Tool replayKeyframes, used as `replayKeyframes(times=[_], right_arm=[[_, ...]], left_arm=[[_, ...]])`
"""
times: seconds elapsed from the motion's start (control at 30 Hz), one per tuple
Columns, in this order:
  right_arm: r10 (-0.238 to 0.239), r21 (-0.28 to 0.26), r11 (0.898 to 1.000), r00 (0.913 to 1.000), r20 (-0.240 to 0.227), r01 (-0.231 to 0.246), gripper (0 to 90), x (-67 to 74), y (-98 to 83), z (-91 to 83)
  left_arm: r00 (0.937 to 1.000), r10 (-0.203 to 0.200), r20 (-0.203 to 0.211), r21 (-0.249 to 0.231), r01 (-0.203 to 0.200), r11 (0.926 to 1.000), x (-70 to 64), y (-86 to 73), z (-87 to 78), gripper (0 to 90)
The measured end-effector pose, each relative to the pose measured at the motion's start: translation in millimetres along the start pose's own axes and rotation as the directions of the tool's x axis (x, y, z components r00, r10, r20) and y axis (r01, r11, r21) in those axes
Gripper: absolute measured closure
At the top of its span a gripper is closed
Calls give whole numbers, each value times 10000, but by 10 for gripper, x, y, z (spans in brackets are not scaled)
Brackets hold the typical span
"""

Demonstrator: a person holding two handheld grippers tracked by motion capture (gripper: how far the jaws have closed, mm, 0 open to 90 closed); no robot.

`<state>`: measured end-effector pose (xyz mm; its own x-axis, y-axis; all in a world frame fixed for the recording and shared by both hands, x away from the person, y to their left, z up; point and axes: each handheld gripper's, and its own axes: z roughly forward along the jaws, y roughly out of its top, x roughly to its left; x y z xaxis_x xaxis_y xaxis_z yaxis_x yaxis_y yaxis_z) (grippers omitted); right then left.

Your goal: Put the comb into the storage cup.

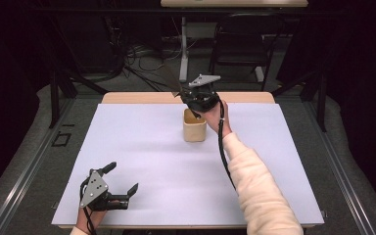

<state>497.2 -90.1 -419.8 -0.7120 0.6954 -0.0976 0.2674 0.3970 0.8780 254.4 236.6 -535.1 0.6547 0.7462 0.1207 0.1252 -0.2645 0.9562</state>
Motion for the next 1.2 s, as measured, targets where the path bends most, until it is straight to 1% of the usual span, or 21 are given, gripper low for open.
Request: replayKeyframes(times=[0.1, 0.3, 0.4, 0.47, 0.57, 0.67, 1.2], right_arm=[[-32, 26, 10000, 10000, -29, 32, 722, -1, -24, 11], [54, 26, 10000, 10000, -25, -53, 722, -17, -58, 31], [44, 149, 9999, 9999, -104, -43, 722, -11, -79, 50], [67, 155, 9999, 9999, -137, -65, 722, -1, -91, 58], [17, 54, 10000, 9998, -210, -16, 722, 36, -103, 45], [-69, 82, 9999, 9997, -227, 71, 722, 52, -113, 48], [-84, 181, 9998, 9997, -230, 88, 722, 23, -176, 38]], left_arm=[[10000, 4, 13, 4, -4, 10000, 5, -1, 0, 3], [10000, -73, -16, -8, 73, 10000, 10, -3, 0, 3], [10000, -52, -9, -36, 52, 10000, 13, -1, -4, 3], [10000, -39, -4, -41, 39, 10000, 15, -1, -7, 3], [9999, -132, -48, -88, 131, 9999, 13, -2, -13, 2], [10000, -47, -5, -64, 47, 10000, 9, 2, -9, 2], [10000, -58, -5, -42, 58, 10000, 0, 2, -6, 2]])
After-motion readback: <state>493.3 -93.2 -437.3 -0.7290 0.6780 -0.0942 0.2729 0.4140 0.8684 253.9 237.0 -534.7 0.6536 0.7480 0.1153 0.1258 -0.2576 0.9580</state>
